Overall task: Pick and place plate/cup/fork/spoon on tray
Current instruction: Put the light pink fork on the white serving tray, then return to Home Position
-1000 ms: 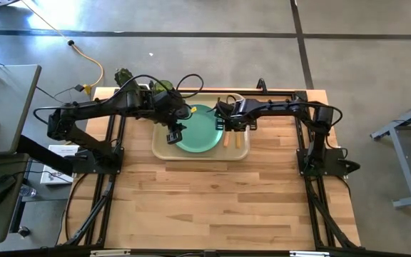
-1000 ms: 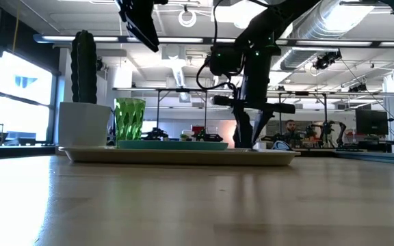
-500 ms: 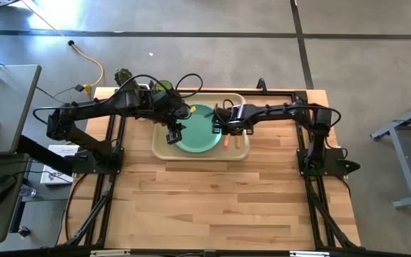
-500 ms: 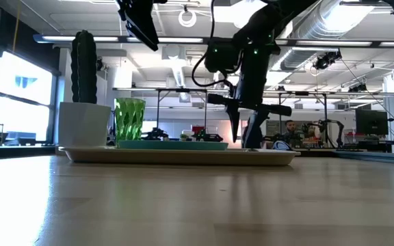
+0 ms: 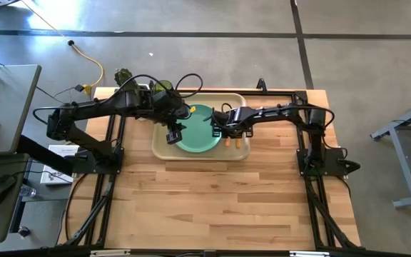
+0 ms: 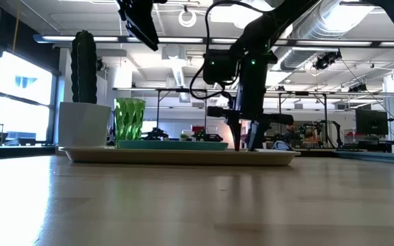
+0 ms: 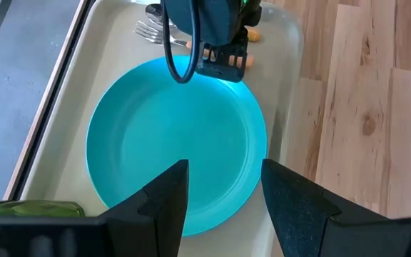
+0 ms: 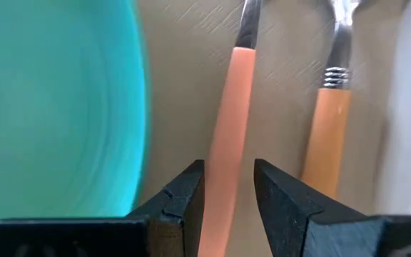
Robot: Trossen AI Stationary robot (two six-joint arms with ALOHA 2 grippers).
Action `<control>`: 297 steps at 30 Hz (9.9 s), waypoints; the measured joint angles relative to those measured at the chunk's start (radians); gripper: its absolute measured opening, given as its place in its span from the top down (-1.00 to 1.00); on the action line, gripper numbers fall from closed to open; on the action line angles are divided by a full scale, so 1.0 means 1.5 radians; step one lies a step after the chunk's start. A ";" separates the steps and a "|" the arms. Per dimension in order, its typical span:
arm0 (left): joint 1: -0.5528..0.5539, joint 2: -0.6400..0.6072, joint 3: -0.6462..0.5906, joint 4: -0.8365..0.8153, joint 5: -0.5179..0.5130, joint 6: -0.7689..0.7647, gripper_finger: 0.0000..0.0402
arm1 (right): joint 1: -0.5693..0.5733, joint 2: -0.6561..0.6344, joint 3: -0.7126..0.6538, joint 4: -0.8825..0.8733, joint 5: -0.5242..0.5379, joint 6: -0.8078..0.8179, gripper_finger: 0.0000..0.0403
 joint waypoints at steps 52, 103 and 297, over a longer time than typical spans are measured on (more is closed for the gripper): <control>-0.058 -0.347 -0.272 0.091 0.016 -0.162 0.17 | 0.073 -0.001 0.350 -0.323 0.134 -0.092 0.44; -0.159 -0.886 -0.909 0.670 -0.035 -0.248 0.18 | 0.157 -0.165 0.655 -0.332 0.225 -0.566 0.44; -0.159 -0.886 -0.910 0.542 -0.105 -0.098 0.18 | 0.108 -1.153 -0.838 0.437 -0.102 -0.540 0.44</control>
